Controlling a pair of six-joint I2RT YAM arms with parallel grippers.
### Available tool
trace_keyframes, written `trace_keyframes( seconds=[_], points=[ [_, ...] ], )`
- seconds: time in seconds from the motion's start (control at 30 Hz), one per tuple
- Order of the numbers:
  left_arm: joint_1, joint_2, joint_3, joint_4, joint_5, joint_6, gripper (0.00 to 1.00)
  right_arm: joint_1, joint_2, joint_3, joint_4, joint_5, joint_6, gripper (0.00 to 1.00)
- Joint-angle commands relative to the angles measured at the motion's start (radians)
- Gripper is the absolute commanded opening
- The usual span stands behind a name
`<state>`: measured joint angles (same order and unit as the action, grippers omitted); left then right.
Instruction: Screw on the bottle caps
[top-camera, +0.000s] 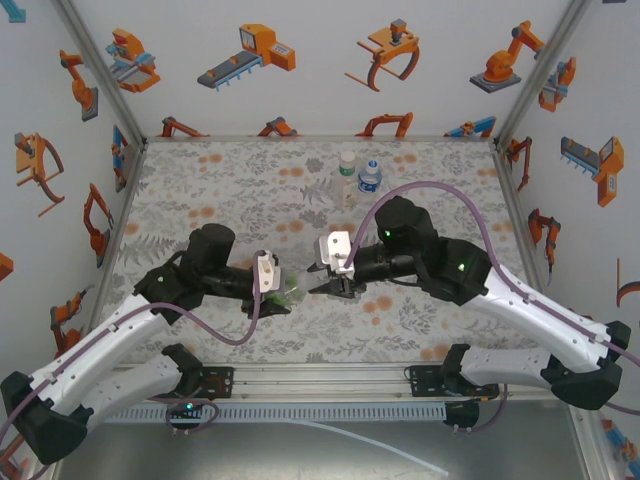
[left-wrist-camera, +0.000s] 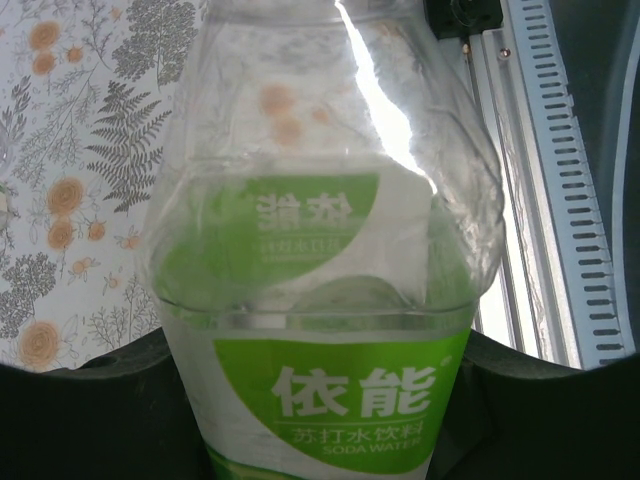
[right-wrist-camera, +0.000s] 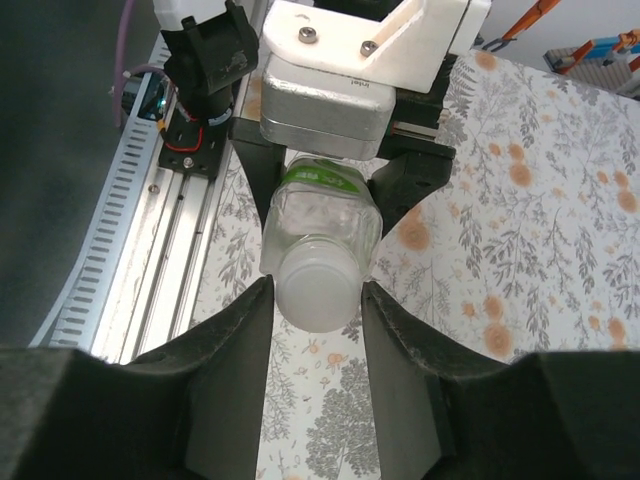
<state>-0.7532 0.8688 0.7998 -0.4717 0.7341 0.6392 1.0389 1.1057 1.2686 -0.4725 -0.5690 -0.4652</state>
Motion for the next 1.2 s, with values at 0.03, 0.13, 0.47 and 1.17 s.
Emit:
trace_keyframes(
  seconds=[0.03,0.13,0.47,1.17],
  points=[
    [-0.007,-0.026,0.015,0.001,0.038,-0.019,0.0,0.01,0.003,-0.018,0.05,-0.019,-0.014,0.41],
    [-0.007,-0.027,0.013,0.004,0.037,-0.021,0.0,0.014,0.014,-0.017,0.039,-0.016,-0.013,0.43],
    [-0.008,-0.026,0.01,0.004,0.022,-0.02,0.0,0.028,-0.007,-0.065,0.156,0.101,0.2,0.12],
    [-0.009,-0.004,-0.011,0.071,-0.112,-0.004,0.0,0.032,0.073,-0.017,0.107,0.621,1.629,0.26]
  ],
)
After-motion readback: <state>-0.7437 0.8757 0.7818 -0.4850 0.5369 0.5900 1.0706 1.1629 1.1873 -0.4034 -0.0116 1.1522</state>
